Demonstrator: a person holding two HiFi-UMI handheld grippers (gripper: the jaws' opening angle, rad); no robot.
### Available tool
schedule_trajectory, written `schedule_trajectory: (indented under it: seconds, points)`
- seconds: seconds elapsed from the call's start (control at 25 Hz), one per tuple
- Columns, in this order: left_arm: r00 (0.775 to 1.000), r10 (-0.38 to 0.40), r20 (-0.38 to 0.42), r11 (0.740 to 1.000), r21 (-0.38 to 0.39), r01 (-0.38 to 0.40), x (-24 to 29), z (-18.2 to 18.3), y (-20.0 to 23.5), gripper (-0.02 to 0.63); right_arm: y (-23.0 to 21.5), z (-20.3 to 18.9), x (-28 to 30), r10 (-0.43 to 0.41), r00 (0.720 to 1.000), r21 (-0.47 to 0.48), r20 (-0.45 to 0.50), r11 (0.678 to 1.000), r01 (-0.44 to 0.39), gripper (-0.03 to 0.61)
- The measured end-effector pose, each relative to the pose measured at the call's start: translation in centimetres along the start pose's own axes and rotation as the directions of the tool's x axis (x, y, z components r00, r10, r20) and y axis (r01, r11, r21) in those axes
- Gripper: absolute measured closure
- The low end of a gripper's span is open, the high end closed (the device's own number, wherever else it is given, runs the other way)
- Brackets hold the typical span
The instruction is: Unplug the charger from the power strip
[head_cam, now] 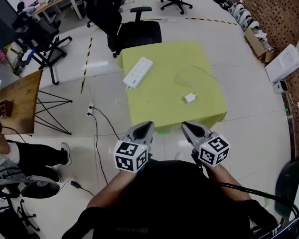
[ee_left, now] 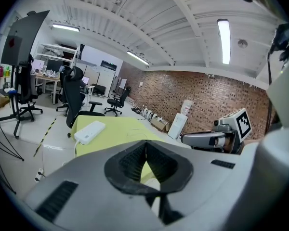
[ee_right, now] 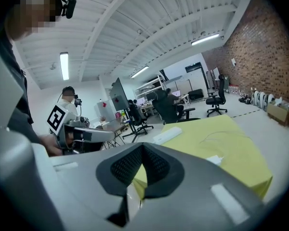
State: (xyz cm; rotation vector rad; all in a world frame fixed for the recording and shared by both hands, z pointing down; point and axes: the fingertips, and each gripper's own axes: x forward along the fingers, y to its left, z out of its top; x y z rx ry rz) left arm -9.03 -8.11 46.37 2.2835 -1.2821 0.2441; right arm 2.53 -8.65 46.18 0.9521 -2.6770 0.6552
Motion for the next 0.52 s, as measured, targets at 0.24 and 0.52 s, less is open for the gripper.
schedule_trajectory:
  seconds: [0.24,0.52]
  points:
    - [1.000,0.017,0.010,1.000,-0.004,-0.017,-0.37,0.12,0.08,0.606,0.09,-0.04,0.09,0.017,1.000,0.001,-0.004,1.000,-0.017,0.577]
    - [1.000,0.023,0.005,1.000,-0.002,-0.023,-0.63,0.05,-0.48,0.606,0.58,-0.09,-0.34,0.041,0.999,0.001,-0.004,0.999,-0.041,0.578]
